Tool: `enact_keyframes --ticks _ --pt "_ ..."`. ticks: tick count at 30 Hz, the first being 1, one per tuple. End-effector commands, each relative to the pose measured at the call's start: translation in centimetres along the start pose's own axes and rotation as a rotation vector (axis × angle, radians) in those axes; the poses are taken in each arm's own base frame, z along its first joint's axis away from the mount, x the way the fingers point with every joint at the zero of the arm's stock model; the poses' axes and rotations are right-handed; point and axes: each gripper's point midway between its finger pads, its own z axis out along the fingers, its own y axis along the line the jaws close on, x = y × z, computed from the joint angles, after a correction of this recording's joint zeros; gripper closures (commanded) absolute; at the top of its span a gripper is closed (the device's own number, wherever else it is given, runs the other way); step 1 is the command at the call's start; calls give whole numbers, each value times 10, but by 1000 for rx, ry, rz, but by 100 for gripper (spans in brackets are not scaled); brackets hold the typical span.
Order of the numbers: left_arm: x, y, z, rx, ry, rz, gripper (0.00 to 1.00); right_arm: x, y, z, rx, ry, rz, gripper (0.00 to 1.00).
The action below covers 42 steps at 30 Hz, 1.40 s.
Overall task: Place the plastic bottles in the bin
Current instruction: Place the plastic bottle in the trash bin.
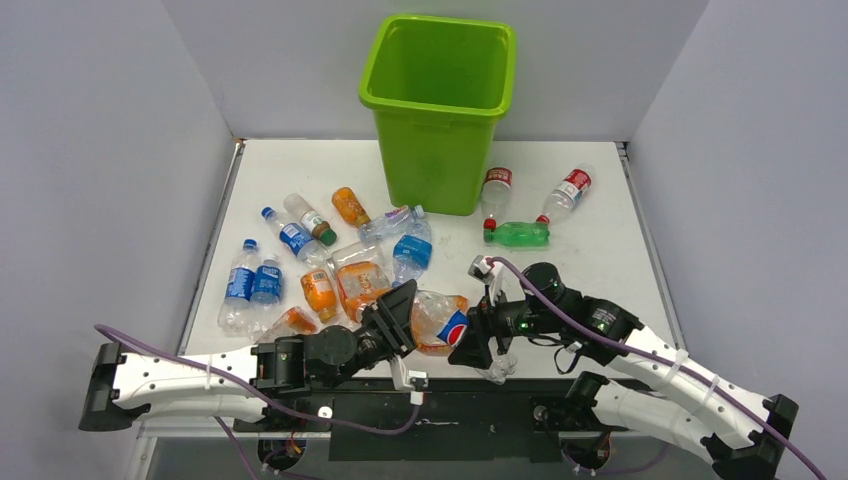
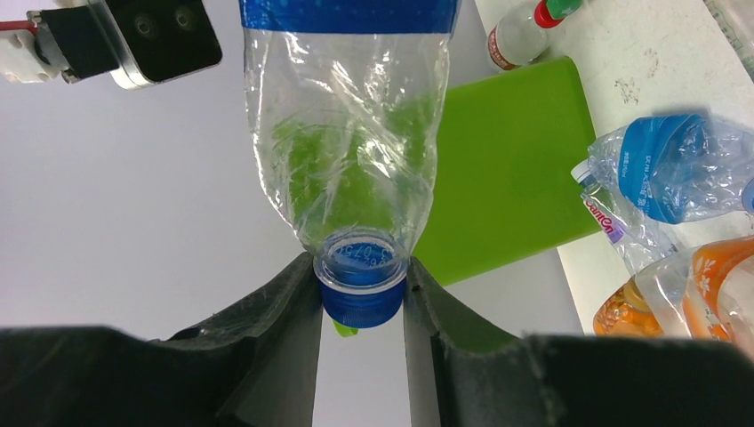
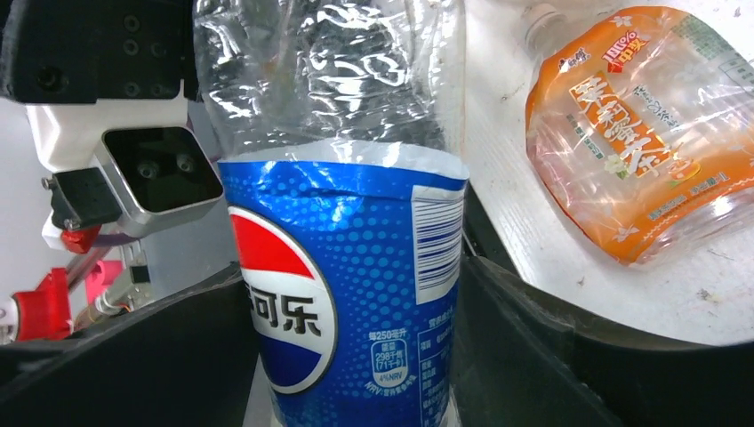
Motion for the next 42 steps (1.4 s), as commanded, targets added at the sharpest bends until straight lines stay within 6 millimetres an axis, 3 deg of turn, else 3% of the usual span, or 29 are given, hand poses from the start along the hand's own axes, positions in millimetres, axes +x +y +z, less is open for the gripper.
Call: enact_keyframes --ticks 1,2,3,4,5,6,7,10,13,16,17,19,23,26,30,34,38,42 --pt "9 47 -6 -132 15 -84 100 -4 2 -2 2 -19 -16 33" --pt "9 48 -5 -134 14 -89 100 -8 2 -4 8 -36 -22 41" --pt "9 49 -5 -138 13 -102 91 -13 2 -6 19 -55 -31 46" --pt "9 49 -5 -141 12 -121 75 -18 3 -9 28 -79 -44 50" --pt "8 50 -4 -149 8 -145 57 -24 1 -12 54 -107 -59 53" --pt "9 53 -4 -162 5 -186 10 -31 0 -17 79 -141 -76 55" --pt "9 55 -5 -172 2 -227 2 -38 1 -23 95 -176 -95 57" --pt "11 60 -5 -197 1 -326 4 -62 9 -43 111 -326 -159 61" --pt "19 63 -8 -238 34 -464 4 -80 4 -59 170 -454 -200 62" --pt "35 75 -16 -326 91 -811 4 -91 -2 -71 206 -594 -234 62" --pt "39 91 -20 -354 81 -960 4 -93 -4 -74 206 -643 -244 62" --pt "32 109 -24 -354 -4 -1356 4 -95 -5 -77 193 -717 -256 62" --pt "2 160 -33 -325 -418 -1835 4 -94 -8 -71 158 -781 -261 62" --pt "11 188 -28 -371 -607 -2119 4 -97 -6 -68 134 -804 -273 62" --pt "20 194 7 -186 -667 -2315 1 -99 -3 -67 116 -814 -280 63" --pt "16 185 35 -22 -725 -2420 12 -97 -4 -63 107 -806 -277 62" --pt "-3 182 51 117 -780 -2416 18 -96 -3 -62 95 -811 -275 62" --pt "-6 185 55 137 -804 -2408 18 -96 -2 -60 90 -799 -279 63"
